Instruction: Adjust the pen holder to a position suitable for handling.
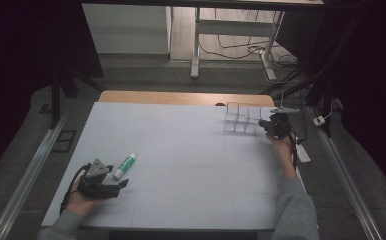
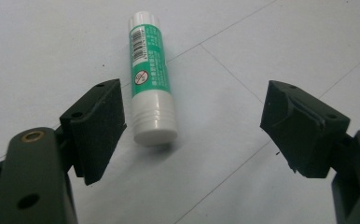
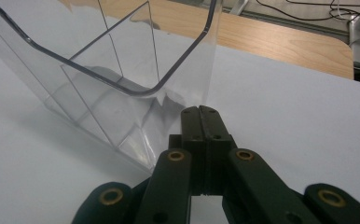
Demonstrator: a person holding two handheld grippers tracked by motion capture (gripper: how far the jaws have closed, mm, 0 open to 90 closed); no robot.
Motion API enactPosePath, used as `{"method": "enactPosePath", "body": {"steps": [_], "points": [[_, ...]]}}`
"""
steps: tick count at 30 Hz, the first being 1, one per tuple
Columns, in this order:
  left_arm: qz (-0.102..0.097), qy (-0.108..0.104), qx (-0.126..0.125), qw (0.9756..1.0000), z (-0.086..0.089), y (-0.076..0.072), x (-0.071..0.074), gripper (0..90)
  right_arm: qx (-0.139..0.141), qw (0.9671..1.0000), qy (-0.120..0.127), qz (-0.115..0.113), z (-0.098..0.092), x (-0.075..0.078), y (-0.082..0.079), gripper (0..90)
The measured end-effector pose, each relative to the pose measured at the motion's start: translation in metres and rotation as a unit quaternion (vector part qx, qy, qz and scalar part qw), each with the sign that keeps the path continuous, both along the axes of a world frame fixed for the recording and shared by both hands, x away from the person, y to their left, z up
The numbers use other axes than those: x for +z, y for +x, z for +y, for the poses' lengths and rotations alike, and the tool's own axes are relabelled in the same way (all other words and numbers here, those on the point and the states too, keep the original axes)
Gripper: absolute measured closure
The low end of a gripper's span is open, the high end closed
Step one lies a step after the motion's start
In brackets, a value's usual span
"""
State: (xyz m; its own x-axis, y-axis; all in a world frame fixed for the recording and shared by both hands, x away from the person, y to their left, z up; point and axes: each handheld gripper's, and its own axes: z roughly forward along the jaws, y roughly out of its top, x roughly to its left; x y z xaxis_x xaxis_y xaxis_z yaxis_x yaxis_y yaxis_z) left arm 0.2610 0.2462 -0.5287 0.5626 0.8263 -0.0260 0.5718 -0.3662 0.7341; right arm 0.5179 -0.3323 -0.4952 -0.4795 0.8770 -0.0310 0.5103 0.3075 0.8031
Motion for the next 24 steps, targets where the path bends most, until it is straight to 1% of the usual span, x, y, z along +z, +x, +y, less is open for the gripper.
{"method": "enactPosePath", "body": {"steps": [3,13,14,19,24], "points": [[0.0,0.0,0.0,1.0,0.0,0.0,0.0,21.4,0.002,1.0,0.001,-0.002,0.002,0.0,0.0,89.1],[0.001,0.002,-0.002,1.0,0.0,0.0,-0.001,21.4,0.008,0.9999,-0.007,-0.001,0.011,-0.002,0.001,89.0],[0.002,0.002,-0.002,1.0,0.0,0.0,-0.001,21.4,0.008,1.0,-0.005,-0.003,0.013,-0.003,0.001,89.0],[0.002,0.002,-0.002,1.0,0.0,0.0,-0.001,21.4,0.015,0.9998,-0.014,-0.003,0.021,-0.003,0.002,89.0],[0.002,0.003,-0.001,1.0,-0.001,0.0,-0.001,21.4,0.016,0.9997,-0.017,-0.007,0.029,-0.003,0.004,89.0]]}}
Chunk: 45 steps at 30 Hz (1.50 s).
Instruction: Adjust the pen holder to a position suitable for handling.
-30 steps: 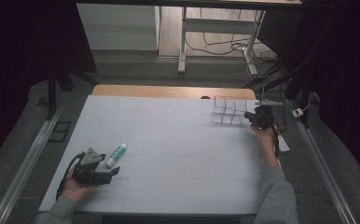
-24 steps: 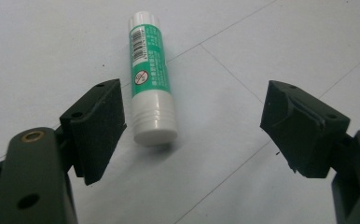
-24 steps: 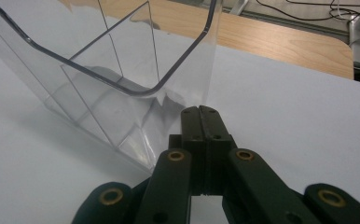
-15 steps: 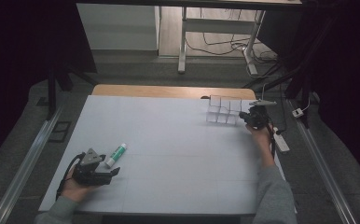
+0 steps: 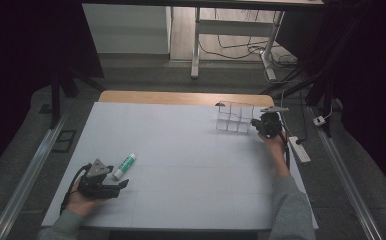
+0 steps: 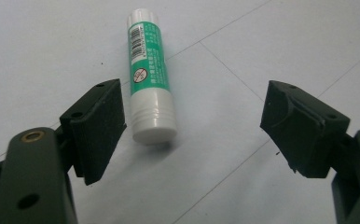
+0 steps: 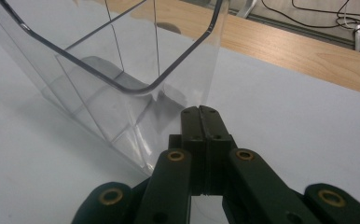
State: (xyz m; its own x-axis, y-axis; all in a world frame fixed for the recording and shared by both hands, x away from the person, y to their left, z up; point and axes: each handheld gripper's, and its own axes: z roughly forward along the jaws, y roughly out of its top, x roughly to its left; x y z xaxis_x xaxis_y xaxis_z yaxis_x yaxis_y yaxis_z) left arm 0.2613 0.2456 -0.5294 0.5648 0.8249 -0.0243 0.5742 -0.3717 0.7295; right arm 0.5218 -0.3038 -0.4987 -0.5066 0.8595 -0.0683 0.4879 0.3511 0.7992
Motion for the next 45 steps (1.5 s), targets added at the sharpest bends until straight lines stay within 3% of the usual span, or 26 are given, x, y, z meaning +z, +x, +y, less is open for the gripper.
{"method": "enactPosePath", "body": {"steps": [11,15,30,35,45], "points": [[0.001,-0.003,-0.001,1.0,0.0,0.002,0.0,21.4,0.009,0.9999,-0.001,0.008,0.003,0.001,0.014,89.0],[0.001,-0.005,-0.005,1.0,0.0,0.003,0.0,21.4,0.007,0.9998,0.019,0.007,0.005,0.006,0.018,89.1],[-0.003,-0.013,-0.013,0.9998,0.003,0.002,0.001,21.4,0.027,0.9994,0.013,0.019,0.046,0.005,0.023,89.0],[-0.004,-0.016,-0.016,0.9997,0.004,0.002,0.001,21.4,0.03,0.999,0.024,0.025,0.059,0.004,0.024,89.0],[-0.005,-0.017,-0.018,0.9997,0.005,0.002,0.001,21.5,0.041,0.9987,0.013,0.026,0.082,0.003,0.022,89.0]]}}
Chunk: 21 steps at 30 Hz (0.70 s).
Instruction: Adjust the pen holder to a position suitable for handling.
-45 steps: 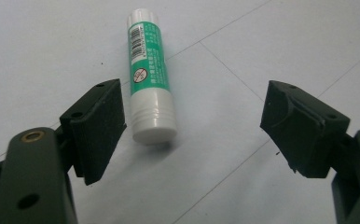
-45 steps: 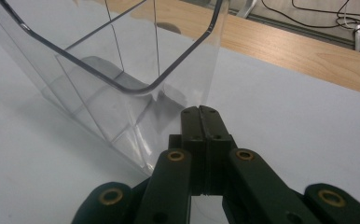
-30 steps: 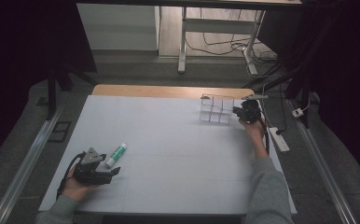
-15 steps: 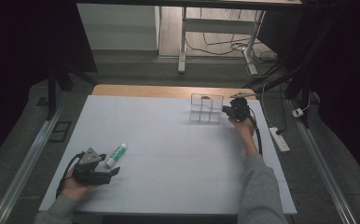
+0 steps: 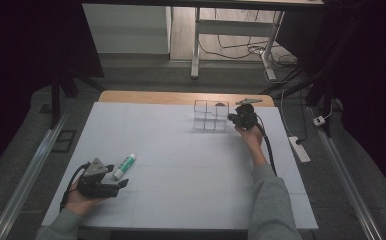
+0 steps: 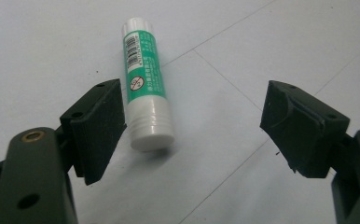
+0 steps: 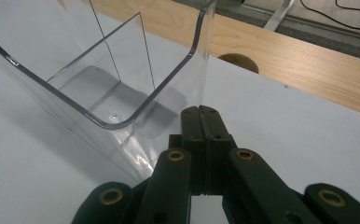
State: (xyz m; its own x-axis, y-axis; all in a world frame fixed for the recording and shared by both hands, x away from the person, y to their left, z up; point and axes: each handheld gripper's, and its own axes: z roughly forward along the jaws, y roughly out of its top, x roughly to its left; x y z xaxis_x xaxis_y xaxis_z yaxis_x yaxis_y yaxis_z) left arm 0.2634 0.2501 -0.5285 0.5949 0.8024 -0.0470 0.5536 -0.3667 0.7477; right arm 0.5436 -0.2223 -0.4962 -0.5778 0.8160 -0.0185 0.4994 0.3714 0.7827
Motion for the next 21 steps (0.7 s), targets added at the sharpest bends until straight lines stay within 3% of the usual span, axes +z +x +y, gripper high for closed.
{"method": "enactPosePath", "body": {"steps": [21], "points": [[0.001,-0.001,-0.002,1.0,0.0,0.001,0.0,21.5,0.013,0.9999,-0.001,-0.003,0.029,0.002,0.0,89.0]]}}
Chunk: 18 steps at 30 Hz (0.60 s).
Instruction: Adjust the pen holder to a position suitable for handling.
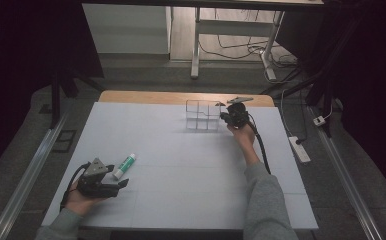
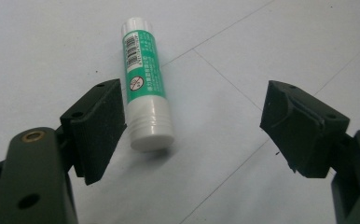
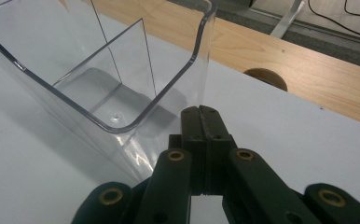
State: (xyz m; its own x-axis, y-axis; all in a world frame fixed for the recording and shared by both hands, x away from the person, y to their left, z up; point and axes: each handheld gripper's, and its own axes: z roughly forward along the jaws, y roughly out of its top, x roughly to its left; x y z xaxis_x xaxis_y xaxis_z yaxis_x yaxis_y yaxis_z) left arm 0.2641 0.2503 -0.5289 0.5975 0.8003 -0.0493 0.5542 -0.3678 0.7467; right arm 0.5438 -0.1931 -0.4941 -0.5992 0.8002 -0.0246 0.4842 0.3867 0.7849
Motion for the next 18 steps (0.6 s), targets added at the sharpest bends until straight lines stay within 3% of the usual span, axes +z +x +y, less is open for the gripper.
{"method": "enactPosePath", "body": {"steps": [18], "points": [[0.0,-0.001,-0.002,1.0,0.0,0.0,0.0,21.5,0.025,0.9997,-0.001,0.006,0.029,-0.003,-0.002,88.9]]}}
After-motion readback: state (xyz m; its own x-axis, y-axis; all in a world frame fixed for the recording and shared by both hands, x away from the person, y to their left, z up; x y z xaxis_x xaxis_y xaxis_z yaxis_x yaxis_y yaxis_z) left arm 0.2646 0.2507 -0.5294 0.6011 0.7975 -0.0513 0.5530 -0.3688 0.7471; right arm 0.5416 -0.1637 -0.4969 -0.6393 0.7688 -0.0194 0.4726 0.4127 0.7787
